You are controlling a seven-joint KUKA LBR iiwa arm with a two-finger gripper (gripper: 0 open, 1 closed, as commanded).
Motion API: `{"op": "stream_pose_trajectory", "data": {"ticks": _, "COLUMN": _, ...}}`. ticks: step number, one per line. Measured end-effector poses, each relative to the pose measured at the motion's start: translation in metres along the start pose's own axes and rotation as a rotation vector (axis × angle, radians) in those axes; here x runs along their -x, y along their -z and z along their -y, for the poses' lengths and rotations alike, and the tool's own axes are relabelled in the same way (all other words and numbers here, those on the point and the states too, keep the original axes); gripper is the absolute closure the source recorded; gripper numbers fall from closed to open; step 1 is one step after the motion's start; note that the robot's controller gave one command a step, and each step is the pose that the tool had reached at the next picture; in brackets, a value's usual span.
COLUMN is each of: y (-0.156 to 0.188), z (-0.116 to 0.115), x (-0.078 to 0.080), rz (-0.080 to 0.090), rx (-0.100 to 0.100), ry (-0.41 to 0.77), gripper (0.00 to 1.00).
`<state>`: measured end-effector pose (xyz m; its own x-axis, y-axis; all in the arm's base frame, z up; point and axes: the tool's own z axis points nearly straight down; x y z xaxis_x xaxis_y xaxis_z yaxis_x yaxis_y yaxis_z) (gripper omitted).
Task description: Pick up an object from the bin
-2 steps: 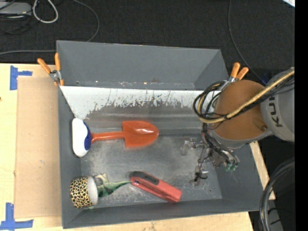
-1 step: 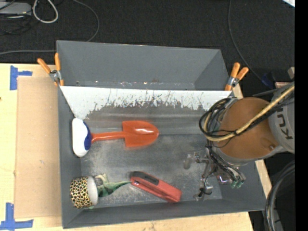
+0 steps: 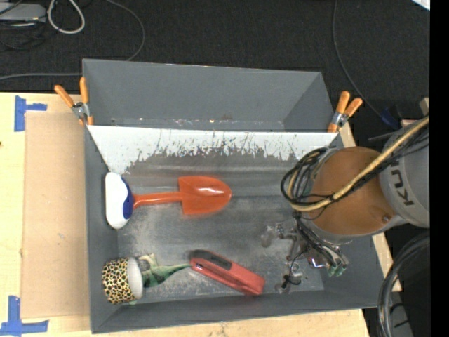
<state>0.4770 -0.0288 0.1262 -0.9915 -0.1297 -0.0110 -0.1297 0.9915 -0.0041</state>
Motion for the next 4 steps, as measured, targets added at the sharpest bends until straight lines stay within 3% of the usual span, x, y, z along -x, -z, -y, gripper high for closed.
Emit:
{"op": "stream_pose_trajectory", "data": {"ticks": 1, "y": 0.029, "z": 0.020, "x": -0.004, "rz": -0.006, "rx": 0.003, "ry": 0.095, "gripper": 0.00}}
{"op": "stream_pose_trajectory", "data": {"ticks": 2, "y": -0.053, "z": -0.021, "x": 0.004, "rz": -0.003, "rx": 0.005, "ry": -0.019, "gripper": 0.00}}
{"op": "stream_pose_trajectory", "data": {"ticks": 3, "y": -0.049, "z": -0.023, "x": 0.017, "rz": -0.010, "rx": 0.005, "ry": 0.021, "gripper": 0.00}}
{"op": "stream_pose_trajectory", "data": {"ticks": 4, "y": 0.023, "z": -0.056, "x": 0.023, "rz": -0.003, "rx": 0.007, "ry": 0.004, "gripper": 0.00}}
